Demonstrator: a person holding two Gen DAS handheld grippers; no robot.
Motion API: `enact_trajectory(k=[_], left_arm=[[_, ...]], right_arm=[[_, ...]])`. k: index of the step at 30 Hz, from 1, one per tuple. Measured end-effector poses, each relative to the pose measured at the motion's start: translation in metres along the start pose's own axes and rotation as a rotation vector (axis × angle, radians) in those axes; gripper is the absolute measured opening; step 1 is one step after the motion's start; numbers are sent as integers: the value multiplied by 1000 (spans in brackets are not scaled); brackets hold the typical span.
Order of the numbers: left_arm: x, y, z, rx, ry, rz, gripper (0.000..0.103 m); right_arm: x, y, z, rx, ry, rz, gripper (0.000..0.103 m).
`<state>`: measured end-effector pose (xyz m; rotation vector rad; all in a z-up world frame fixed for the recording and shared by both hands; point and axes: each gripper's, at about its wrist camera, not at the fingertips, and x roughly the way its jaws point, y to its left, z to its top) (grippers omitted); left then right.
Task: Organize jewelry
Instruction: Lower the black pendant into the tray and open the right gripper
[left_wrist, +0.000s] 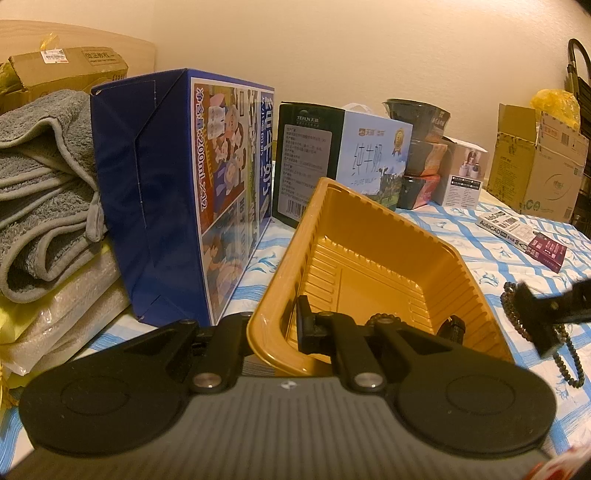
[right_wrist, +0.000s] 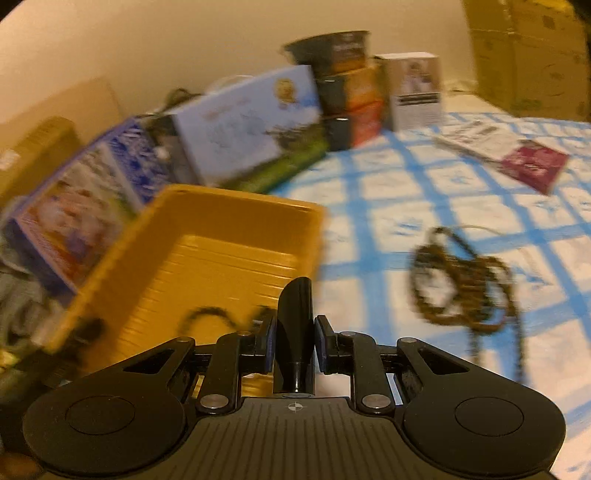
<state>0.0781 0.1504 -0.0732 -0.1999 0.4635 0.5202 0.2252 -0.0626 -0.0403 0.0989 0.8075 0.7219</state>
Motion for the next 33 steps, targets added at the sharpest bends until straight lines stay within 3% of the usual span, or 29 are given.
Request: enact_trajectory(k=[7,18,21,23,28,33], left_arm=[[-2,0,1,-8,-1,-11,8],[0,3,1,-16,4,-18,8],[0,4,1,-17,6,-18,8],[1,4,0,-19,9,-16,8],[1,5,0,-19,10,-15,8],[1,5,-1,-19,10,-15,8]], right_arm=[[27,45,-1,7,51,129,22],[64,66,-9,37,76,182,22],[62,66,-8,43,67,200,31],[55,63,-8,39,42,199,54],[33,51,-7,29,-1,197,55],[7,19,-15,35,-28,116,55]])
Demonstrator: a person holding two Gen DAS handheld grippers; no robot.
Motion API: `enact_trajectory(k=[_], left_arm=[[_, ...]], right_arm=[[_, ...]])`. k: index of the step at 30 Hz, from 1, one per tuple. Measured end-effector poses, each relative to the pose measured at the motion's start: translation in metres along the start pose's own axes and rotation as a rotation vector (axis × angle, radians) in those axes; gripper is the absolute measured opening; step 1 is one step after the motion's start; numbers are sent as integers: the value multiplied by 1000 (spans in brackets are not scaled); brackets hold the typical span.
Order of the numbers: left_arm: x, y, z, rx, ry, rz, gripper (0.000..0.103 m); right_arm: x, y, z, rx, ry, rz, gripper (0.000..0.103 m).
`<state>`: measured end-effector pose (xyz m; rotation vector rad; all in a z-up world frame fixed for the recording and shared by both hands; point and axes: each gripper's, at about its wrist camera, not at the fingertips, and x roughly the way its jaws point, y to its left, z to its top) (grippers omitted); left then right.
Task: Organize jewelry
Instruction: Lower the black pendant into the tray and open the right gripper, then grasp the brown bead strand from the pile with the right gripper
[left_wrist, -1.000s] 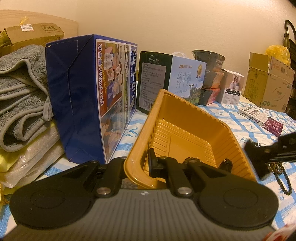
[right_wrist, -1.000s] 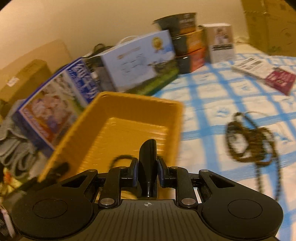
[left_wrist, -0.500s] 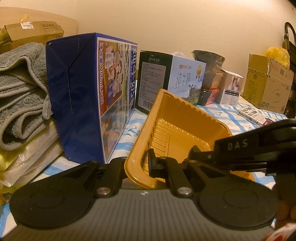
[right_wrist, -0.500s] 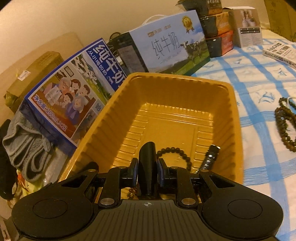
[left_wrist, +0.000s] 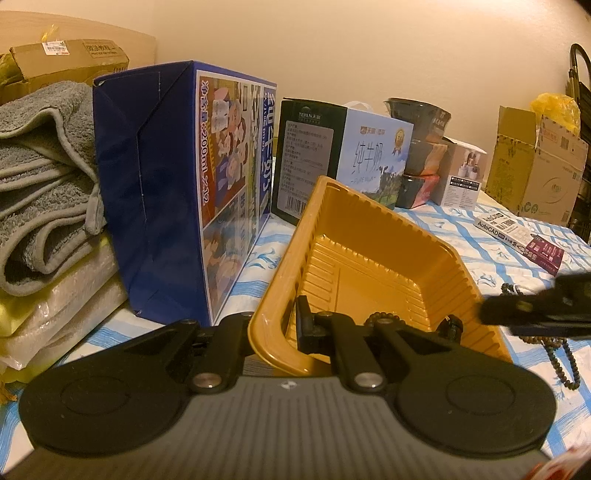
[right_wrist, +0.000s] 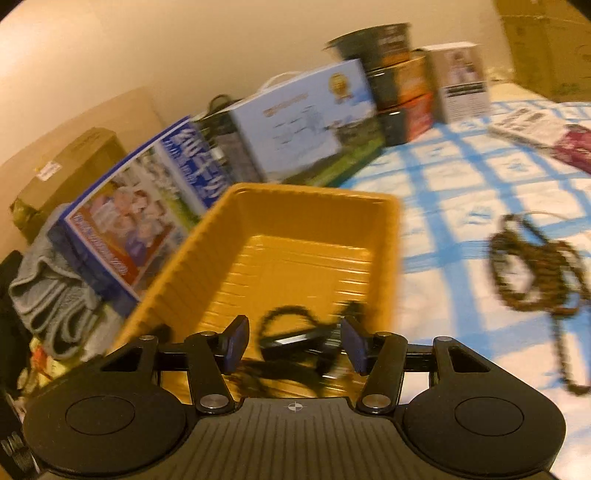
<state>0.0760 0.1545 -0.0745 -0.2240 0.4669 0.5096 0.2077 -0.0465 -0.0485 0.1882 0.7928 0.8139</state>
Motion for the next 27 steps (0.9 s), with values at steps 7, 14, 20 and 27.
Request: enact_trajectory(k=[7,14,20,27], left_arm=[[0,0,0,3,0,6,9],[1,-2,1,11,1,11,9],[1,-2,0,17,-1,13,9],[1,-2,0,17,0,13,9]], right_arm=[[-36,-66,-4,53,-42,-210,55],[-45,-121,-5,75,-40,-371,55],[-32,-132,-3,14,-33,-370,49],[-3,-134,9,-15,-26,-366,35]])
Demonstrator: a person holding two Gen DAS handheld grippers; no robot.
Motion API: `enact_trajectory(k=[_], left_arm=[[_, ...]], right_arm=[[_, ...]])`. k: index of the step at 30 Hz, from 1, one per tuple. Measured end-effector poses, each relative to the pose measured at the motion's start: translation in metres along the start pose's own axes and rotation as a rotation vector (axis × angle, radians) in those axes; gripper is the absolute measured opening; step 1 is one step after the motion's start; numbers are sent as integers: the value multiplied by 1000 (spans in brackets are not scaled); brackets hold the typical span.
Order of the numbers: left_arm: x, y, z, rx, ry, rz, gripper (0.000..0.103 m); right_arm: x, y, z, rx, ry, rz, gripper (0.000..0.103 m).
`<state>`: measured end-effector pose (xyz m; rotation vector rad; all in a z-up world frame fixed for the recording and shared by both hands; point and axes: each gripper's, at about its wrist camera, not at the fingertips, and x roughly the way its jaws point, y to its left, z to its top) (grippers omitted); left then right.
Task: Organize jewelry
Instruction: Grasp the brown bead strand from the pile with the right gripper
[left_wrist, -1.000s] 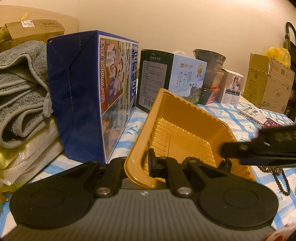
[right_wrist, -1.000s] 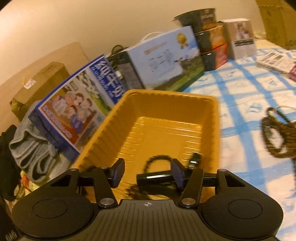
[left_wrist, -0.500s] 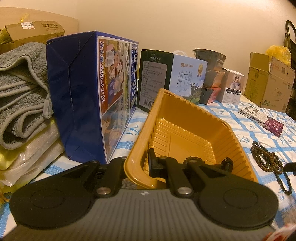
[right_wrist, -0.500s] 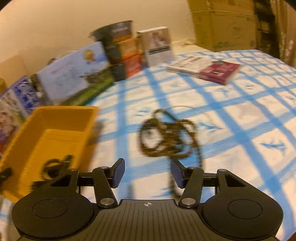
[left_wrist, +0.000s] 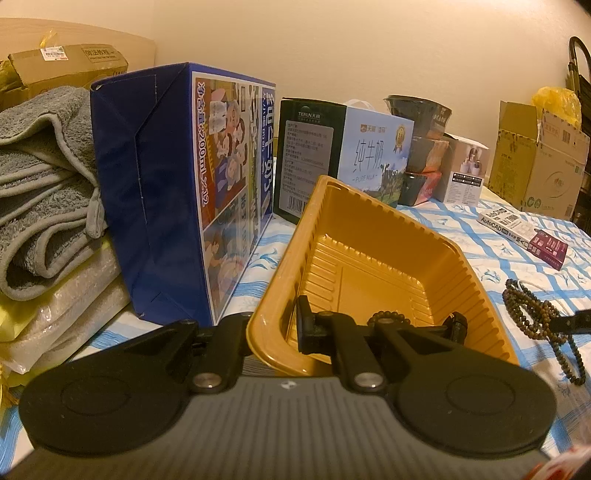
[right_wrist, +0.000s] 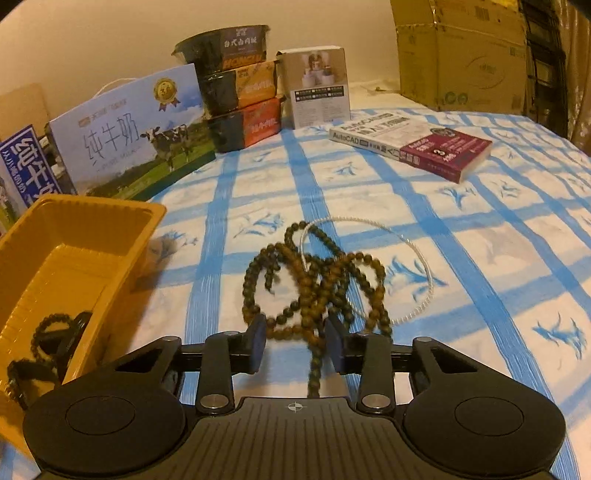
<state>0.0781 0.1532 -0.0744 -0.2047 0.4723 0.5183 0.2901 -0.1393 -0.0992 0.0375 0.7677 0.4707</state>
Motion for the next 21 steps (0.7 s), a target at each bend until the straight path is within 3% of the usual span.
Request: enact_trajectory(k=[4,10,13,21], left_arm=[[0,0,0,1,0,-1,9],[0,0,0,0,0,0,9],[0,0,0,3,-1,-2,9],[-1,0,-1,2,-1,-2,9]], right_arm=[[15,1,7,5,21,-28,22],[29,4,6,-32,37,-77,21],[29,5,2,-82,16,-92,8],[-20,15,-5,-111,-93,27,7]])
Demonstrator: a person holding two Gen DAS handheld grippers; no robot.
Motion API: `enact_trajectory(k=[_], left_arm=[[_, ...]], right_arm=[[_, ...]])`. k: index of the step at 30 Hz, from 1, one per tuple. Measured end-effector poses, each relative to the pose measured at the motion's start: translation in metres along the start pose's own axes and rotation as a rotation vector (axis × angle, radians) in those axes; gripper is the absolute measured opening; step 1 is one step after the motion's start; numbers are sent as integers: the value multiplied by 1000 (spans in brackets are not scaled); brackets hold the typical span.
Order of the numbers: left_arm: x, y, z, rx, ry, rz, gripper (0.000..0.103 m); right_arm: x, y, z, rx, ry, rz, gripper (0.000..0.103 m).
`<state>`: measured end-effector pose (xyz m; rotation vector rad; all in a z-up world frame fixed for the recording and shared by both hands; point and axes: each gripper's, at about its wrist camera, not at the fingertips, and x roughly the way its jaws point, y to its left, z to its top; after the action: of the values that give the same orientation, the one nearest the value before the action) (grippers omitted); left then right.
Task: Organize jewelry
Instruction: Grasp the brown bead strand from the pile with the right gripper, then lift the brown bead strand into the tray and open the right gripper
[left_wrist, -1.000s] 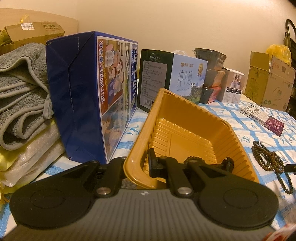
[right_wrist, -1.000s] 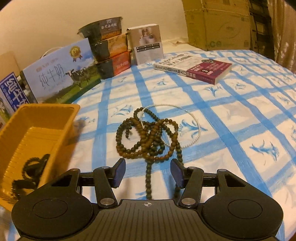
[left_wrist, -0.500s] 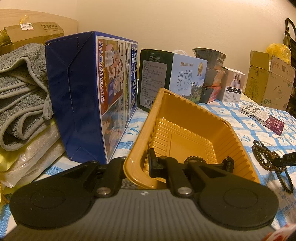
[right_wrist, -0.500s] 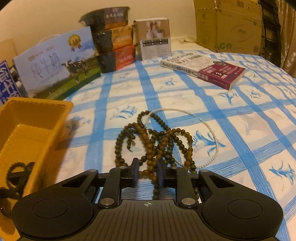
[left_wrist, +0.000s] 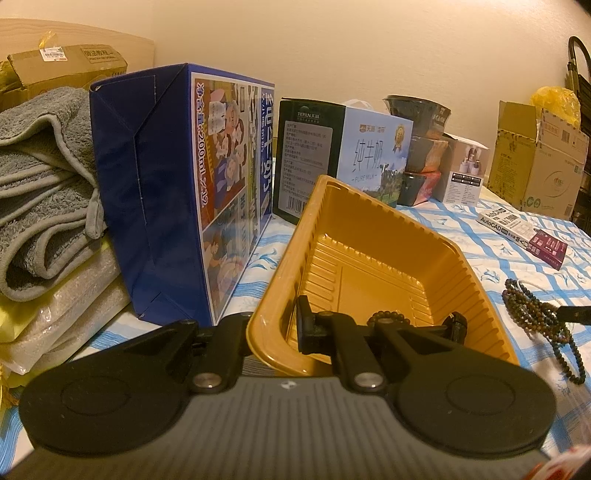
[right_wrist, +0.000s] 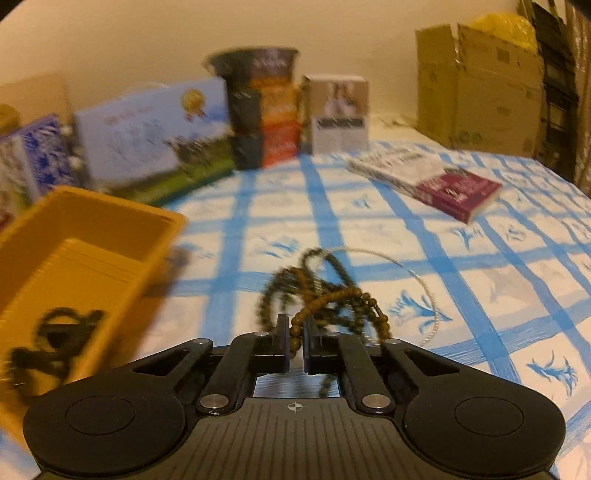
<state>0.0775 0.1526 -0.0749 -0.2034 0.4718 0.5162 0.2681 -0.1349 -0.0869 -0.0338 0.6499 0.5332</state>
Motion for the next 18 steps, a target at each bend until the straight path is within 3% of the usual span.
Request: enact_trajectory(k=[9,18], left_arm=[[-2,-1,1,5,-2,-1,9],[-2,-3,2,14,-9,-1,9]], right_arm=[[-66,36,-10,-8,-30,169,7],[-118,23,32,16,-113,149,7]])
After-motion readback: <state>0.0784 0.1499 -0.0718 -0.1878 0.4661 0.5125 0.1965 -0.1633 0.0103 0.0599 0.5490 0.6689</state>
